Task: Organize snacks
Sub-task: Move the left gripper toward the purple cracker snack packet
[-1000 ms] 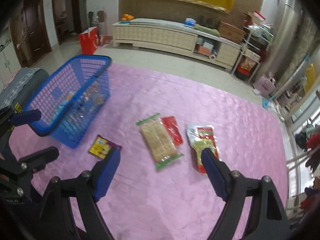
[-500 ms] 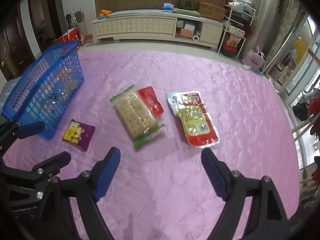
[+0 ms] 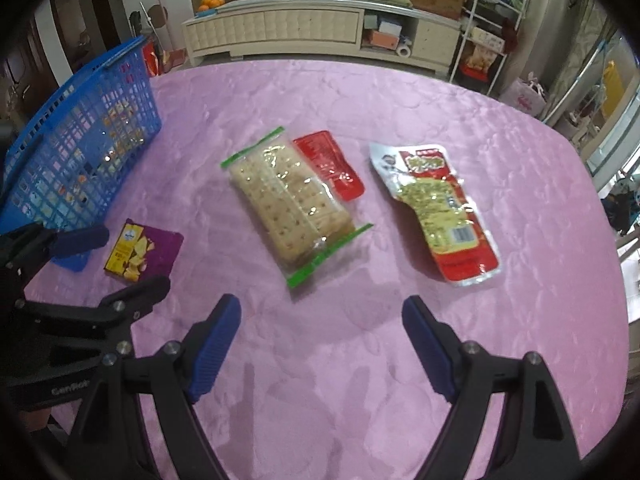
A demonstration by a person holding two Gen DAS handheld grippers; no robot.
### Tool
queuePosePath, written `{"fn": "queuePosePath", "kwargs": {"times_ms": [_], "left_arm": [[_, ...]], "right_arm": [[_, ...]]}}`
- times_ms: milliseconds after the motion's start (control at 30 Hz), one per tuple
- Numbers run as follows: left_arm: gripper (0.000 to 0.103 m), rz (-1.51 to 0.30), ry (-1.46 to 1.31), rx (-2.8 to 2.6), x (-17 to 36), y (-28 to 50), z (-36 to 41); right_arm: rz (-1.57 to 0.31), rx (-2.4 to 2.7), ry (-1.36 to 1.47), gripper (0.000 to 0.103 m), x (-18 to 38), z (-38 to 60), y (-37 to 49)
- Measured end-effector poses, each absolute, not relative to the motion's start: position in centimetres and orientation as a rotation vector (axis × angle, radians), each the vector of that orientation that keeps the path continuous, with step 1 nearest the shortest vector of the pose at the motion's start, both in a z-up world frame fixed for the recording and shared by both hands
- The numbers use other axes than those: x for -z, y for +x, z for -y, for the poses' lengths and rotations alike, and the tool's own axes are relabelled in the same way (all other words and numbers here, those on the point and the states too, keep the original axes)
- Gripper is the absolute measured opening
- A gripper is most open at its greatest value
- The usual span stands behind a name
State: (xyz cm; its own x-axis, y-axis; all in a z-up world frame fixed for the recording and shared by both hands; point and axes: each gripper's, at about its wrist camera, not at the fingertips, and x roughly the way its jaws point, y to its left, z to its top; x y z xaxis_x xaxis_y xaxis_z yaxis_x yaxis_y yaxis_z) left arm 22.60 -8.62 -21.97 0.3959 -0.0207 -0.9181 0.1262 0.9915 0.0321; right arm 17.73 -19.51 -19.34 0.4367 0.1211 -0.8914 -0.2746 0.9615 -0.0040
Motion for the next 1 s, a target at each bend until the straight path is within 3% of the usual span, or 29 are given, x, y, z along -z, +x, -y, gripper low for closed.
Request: {"fn": "queuePosePath", "kwargs": {"times_ms": [767, 867, 933, 1000], "left_arm": [[0.084, -1.247, 0.040, 0.096, 24.1, 25.6, 8.7], [0.075, -1.241, 0.031, 0.080, 23.8, 25.7, 8.5], [0.059, -1.232, 0.033, 0.090, 23.4, 25.3, 8.6], [0.054, -1.229, 0.048, 0.104, 23.2, 25.1, 8.7]], "right_arm": [[-1.133, -0.229, -0.116, 0.086, 19.5, 20.6, 18.8], [-1.129, -0.223, -0.120, 0.086, 19.2, 20.8, 19.0], [-1.125, -0.223, -0.125, 0.086, 19.0, 20.6, 19.1], [-1.129, -0.228, -0.121, 0.086, 19.0, 20.6, 19.4]]}}
